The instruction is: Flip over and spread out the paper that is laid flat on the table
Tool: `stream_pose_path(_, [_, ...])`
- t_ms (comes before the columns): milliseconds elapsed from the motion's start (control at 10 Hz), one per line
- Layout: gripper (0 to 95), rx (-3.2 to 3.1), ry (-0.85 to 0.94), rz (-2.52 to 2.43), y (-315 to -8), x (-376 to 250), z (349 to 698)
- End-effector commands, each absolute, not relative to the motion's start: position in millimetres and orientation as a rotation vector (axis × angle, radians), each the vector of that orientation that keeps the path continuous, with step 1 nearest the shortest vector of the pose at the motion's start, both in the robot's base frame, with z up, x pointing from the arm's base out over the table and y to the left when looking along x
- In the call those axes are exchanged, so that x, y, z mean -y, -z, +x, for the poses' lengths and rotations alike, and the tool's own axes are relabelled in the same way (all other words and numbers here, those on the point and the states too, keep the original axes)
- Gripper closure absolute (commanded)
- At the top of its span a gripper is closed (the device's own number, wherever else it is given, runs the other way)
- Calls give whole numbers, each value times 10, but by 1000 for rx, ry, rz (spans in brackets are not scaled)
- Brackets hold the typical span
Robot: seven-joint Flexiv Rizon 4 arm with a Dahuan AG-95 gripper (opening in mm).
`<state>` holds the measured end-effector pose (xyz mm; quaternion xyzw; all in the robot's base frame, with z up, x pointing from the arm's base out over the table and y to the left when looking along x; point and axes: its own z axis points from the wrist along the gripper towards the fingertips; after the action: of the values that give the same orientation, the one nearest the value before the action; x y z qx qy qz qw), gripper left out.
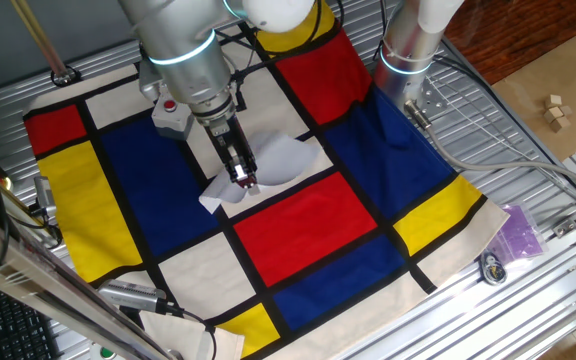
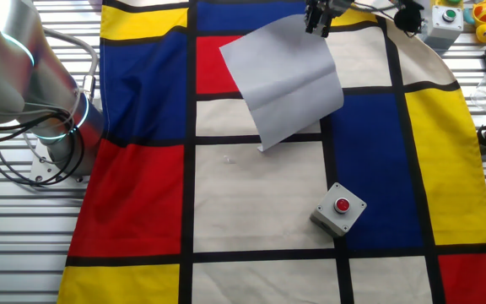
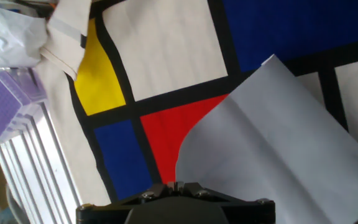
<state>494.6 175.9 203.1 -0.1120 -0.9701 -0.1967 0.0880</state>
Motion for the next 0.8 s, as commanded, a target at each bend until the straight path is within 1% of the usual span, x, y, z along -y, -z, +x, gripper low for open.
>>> stream_pose_path(100, [950,2884,574,-332,-2035,-1761,4949])
stream_pose_path(500, [950,2896,529,-249,-2048,-1761,4950])
stream_pose_path(800, [950,2876,442,-49,-2048,-1761,4950])
